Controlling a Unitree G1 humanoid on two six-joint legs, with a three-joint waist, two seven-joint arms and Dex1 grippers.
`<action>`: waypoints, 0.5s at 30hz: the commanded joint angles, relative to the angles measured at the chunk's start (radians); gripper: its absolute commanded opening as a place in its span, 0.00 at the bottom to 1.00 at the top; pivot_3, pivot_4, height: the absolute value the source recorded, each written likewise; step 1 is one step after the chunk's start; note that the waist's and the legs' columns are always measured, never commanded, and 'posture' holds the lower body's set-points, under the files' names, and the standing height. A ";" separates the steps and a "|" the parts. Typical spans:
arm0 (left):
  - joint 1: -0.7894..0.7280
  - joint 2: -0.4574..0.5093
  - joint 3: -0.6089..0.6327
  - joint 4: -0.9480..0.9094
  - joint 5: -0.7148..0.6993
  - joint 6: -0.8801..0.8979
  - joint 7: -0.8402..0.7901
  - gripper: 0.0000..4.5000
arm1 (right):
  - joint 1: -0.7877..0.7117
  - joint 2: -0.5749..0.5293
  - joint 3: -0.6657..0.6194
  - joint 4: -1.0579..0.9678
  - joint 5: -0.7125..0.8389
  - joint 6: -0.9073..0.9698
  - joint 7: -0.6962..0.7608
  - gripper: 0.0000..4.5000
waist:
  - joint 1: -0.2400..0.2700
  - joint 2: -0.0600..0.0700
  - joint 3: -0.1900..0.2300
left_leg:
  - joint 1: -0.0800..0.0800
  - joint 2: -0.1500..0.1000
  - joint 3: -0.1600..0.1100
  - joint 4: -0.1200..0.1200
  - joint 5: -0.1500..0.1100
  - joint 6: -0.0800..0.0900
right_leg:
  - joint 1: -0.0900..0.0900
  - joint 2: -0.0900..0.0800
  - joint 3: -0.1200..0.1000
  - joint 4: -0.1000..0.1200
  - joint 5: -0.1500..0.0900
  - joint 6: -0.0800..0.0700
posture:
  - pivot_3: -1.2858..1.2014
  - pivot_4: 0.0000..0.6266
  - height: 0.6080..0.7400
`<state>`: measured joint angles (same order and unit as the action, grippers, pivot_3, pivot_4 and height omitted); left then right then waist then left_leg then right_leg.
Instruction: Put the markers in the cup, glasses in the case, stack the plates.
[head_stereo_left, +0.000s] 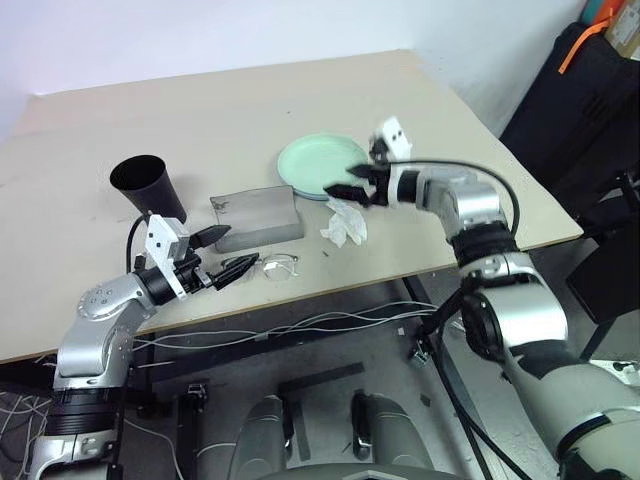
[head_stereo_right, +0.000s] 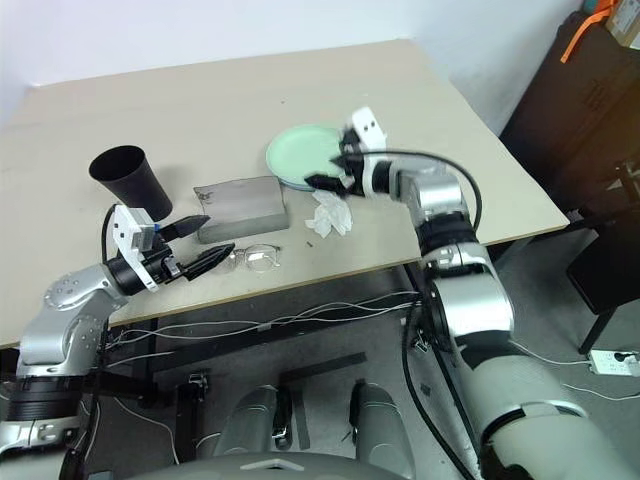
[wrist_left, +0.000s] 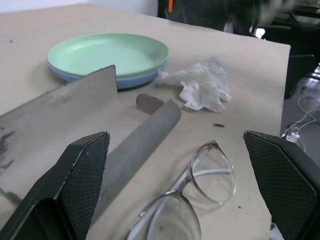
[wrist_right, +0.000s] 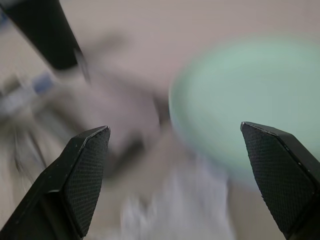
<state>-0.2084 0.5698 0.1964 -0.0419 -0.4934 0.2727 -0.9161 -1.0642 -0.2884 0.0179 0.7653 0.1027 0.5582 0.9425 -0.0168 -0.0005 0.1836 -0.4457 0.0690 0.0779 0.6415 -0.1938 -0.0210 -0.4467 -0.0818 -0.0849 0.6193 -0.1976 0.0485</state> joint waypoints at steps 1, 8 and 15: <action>-0.031 0.025 0.029 0.015 -0.013 -0.016 -0.017 1.00 | 0.038 -0.014 0.030 -0.140 0.011 0.068 -0.001 0.97 | -0.001 0.000 0.000 | 0.000 0.000 0.000 0.000 0.000 0.000 | 0.000 0.000 0.000 0.000 0.000 0.000 | 0.52 0.24 1.00; -0.045 0.042 0.041 0.068 -0.007 -0.040 -0.054 1.00 | 0.092 0.001 0.066 -0.118 -0.014 0.045 -0.079 0.97 | 0.000 0.000 0.000 | 0.000 0.000 0.000 0.000 0.000 0.000 | 0.000 0.000 0.000 0.000 -0.002 0.003 | 0.52 0.24 1.00; -0.053 0.031 0.034 0.087 0.000 -0.047 -0.043 1.00 | 0.131 0.014 0.087 -0.133 -0.035 -0.060 -0.129 0.97 | 0.000 0.000 0.000 | -0.001 0.000 0.000 0.000 0.000 0.000 | -0.001 0.000 0.000 -0.001 -0.002 0.003 | 0.52 0.24 1.00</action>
<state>-0.2452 0.5973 0.2150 0.0610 -0.4914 0.2459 -0.9622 -0.9252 -0.2755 0.1181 0.6637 0.0602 0.5368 0.8242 -0.0166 -0.0005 0.1837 -0.4465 0.0690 0.0783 0.6415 -0.1938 -0.0211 -0.4474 -0.0817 -0.0848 0.6184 -0.1995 0.0516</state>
